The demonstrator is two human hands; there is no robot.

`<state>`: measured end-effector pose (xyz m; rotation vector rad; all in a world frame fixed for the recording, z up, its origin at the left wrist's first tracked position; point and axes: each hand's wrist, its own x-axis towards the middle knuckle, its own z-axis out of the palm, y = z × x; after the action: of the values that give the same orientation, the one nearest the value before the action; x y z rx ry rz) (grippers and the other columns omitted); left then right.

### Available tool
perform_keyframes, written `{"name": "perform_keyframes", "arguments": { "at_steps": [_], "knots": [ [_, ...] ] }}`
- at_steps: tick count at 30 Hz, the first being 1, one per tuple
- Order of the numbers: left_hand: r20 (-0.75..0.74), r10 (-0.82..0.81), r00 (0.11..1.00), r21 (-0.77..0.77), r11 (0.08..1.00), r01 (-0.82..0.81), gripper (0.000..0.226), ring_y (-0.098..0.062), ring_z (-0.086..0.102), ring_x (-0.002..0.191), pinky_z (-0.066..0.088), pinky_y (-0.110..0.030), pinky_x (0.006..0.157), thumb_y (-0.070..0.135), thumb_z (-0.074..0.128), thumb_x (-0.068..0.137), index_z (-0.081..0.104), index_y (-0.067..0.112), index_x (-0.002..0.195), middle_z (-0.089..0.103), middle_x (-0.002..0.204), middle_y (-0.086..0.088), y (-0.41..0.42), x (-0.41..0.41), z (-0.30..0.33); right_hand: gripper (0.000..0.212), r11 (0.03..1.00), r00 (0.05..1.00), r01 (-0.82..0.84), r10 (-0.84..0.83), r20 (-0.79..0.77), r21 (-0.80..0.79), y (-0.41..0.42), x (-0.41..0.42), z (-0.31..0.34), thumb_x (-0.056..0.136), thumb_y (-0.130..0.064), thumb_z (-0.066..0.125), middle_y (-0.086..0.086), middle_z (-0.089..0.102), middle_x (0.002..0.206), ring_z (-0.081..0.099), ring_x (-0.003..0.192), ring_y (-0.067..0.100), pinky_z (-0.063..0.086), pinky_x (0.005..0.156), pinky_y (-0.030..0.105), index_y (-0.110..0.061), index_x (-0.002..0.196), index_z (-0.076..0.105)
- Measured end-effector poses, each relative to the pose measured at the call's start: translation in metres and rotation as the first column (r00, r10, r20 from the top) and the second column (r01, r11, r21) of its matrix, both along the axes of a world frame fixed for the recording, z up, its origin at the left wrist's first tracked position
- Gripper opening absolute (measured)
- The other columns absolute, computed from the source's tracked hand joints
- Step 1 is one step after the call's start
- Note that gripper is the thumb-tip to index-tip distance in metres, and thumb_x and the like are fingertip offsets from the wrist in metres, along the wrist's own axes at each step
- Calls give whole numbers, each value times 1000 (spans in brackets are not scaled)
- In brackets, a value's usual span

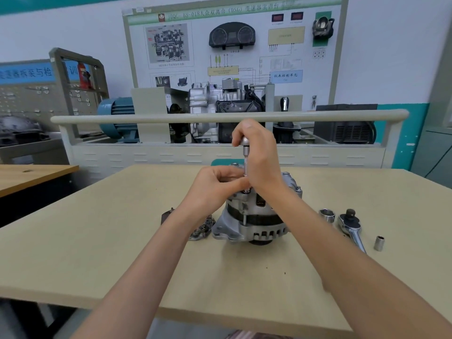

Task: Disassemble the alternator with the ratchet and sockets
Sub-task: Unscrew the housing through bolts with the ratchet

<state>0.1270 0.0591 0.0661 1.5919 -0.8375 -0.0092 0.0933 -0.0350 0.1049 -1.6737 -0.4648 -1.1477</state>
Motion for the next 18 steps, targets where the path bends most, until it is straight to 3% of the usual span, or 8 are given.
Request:
{"name": "perform_keyframes", "arguments": {
  "at_steps": [2,4,7,9,11,13,14,18],
  "knots": [
    [8,22,1000,18,1000,-22,15,-6,68,68,51,-16,64,3,70,80,73,18,79,73,70,5,1,-2,0,31,997,998,62,-61,18,-39,0,-2,-1,87,-17,32,11,45,63,41,63,16,34,64,27,-4,64,48],
    [51,100,994,39,994,-102,17,-13,63,67,50,-25,65,-6,66,78,70,10,73,69,65,1,0,-1,1,30,932,954,299,-288,81,-207,4,-3,-4,89,-22,35,8,44,65,40,65,20,32,69,33,-7,67,47],
    [232,220,947,115,961,-251,6,-15,50,69,42,-27,62,-2,57,87,62,-4,89,60,74,-9,-6,1,5,31,521,633,735,-756,164,-434,18,-1,-9,90,-37,36,4,41,76,36,76,21,26,78,35,-10,80,50],
    [228,225,947,142,955,-261,9,-16,45,67,38,-26,57,-3,52,89,60,-9,88,57,74,-16,-8,0,5,42,452,546,781,-829,120,-431,24,-2,-8,90,-46,31,4,44,79,35,79,22,24,80,36,-10,83,52],
    [182,178,967,135,970,-204,10,-11,48,59,40,-19,53,-7,53,83,61,-7,76,62,66,-12,-3,-2,4,39,644,697,691,-714,68,-330,21,-4,-3,89,-44,30,-2,47,70,38,74,19,26,77,34,-15,69,46],
    [101,48,994,92,994,-57,22,-4,61,61,50,-16,59,-4,59,83,69,13,71,69,65,4,4,-6,1,38,920,924,380,-383,-10,-92,15,-5,3,88,-34,35,-4,39,53,36,60,15,29,68,32,-17,54,35],
    [85,-11,996,96,995,3,22,-5,66,71,53,-17,67,3,61,86,72,20,78,73,74,6,7,-6,1,41,980,982,184,-181,-47,75,11,-6,7,88,-30,36,-2,36,48,35,53,14,32,65,32,-16,50,33],
    [55,-12,998,90,996,7,11,-3,68,78,51,-12,67,16,67,85,72,24,91,75,83,6,6,-5,1,48,849,949,-252,310,-50,465,7,-5,17,96,-20,29,8,34,48,37,47,15,41,70,34,-14,49,33]
  ]
}}
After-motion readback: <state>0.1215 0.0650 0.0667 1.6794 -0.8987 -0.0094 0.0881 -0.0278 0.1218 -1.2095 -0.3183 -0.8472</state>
